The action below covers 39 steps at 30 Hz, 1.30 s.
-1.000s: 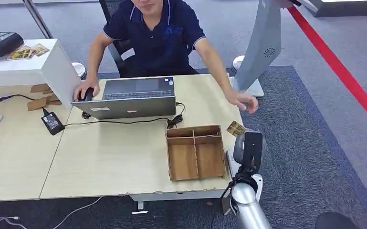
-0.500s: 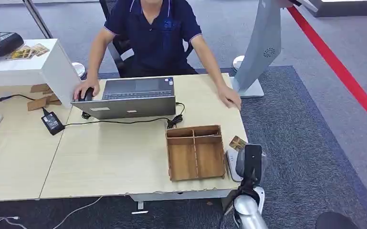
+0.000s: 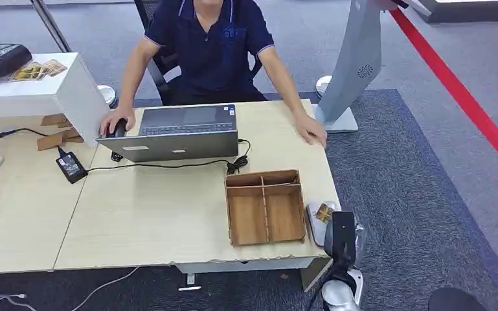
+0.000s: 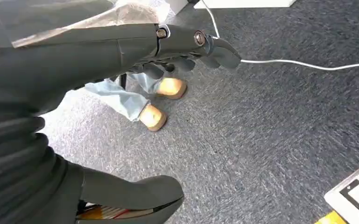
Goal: Pass the card to the sensor for recognition and then transmit it.
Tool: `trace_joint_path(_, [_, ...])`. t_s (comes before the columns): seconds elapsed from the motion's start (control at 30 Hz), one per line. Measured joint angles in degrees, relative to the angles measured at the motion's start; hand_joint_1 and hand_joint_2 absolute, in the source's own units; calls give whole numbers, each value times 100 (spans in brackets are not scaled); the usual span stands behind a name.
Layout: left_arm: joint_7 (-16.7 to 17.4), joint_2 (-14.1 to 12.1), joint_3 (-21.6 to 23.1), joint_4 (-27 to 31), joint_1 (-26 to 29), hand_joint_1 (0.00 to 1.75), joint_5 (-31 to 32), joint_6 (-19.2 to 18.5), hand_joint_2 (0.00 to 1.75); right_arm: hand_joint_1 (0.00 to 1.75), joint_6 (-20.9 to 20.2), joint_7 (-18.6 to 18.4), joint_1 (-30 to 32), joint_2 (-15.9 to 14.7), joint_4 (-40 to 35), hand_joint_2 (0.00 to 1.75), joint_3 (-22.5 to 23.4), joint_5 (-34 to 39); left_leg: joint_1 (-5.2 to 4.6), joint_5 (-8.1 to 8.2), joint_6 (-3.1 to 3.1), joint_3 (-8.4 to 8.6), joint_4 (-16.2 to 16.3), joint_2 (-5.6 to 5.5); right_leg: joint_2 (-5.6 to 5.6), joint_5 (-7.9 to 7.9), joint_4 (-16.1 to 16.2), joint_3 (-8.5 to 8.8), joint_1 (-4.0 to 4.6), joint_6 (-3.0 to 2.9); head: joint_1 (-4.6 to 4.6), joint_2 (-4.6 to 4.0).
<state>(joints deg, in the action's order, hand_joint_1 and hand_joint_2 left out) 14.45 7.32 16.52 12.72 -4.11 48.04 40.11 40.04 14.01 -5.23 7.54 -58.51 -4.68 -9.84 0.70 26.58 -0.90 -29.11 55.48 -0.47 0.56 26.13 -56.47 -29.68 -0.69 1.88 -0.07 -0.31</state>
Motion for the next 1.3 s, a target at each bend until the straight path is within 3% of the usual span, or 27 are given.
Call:
trace_joint_path(0.77, [26,-5,20,0,-1,0,-52,0,175,175,0,63,-38,59,312,175,-2,-208,0,0,0,3,0,0,0,0,0,5,0,0,0,0])
trace_joint_path(1.03, [26,-9,37,0,-1,0,-70,0,175,175,0,269,-48,129,279,175,-13,-136,0,0,0,2,0,-1,0,0,-2,6,0,0,0,0])
trace_joint_path(1.3, [-22,-15,160,0,-2,0,-109,0,175,175,0,135,-86,341,-554,175,-199,-1144,1,-1,-1,4,0,0,0,-1,-3,6,0,0,0,0])
